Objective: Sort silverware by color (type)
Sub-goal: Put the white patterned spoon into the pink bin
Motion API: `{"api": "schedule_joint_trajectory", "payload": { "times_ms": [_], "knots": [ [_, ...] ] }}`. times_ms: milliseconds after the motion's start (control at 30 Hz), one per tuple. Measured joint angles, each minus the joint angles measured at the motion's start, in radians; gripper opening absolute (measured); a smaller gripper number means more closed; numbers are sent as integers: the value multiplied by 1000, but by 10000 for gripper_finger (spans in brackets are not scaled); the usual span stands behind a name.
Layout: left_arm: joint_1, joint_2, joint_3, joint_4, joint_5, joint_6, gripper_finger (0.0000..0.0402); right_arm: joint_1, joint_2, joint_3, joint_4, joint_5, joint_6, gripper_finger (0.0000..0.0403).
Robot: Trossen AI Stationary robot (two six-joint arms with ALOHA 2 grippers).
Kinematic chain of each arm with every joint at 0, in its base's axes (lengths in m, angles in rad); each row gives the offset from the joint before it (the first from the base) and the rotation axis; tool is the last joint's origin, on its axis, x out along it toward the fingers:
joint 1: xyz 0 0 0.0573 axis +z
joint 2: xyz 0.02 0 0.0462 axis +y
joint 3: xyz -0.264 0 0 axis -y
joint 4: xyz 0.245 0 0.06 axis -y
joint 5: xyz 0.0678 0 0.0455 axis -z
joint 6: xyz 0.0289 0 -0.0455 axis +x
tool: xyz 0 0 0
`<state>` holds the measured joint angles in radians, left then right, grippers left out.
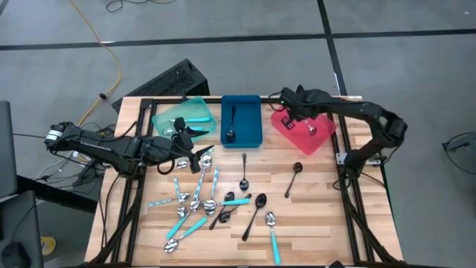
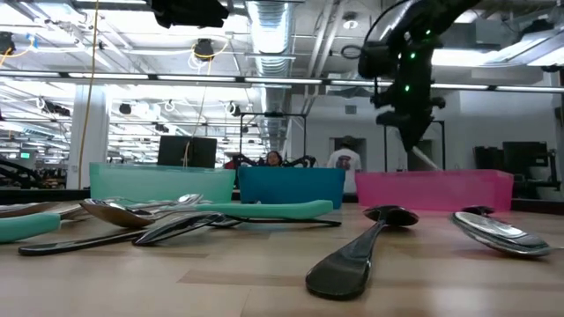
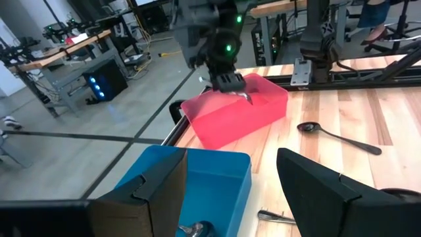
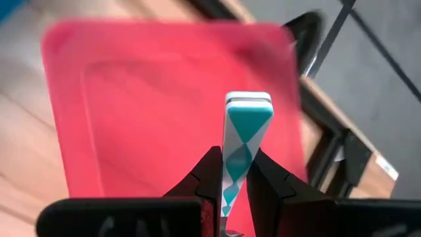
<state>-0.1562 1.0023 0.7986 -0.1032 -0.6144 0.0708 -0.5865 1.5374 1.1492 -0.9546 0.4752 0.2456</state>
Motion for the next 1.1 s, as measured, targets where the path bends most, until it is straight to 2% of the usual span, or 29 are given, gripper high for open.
{"api": "schedule_joint_trajectory", "payload": {
  "times_ms": [367, 600, 867, 1100],
  "knots": [
    [18, 0, 0, -23, 0, 0, 222, -18, 194, 111, -42, -16, -74, 68],
    [34, 0, 0, -57, 1, -16, 222, -24, 282, 122, -30, -26, -100, 68],
    [34, 1, 0, -90, 6, -58, 222, -25, 314, 121, -6, -32, -98, 118],
    [34, 1, 0, -106, 75, -73, 222, -16, 299, 120, 7, -33, -139, 128]
  ]
}}
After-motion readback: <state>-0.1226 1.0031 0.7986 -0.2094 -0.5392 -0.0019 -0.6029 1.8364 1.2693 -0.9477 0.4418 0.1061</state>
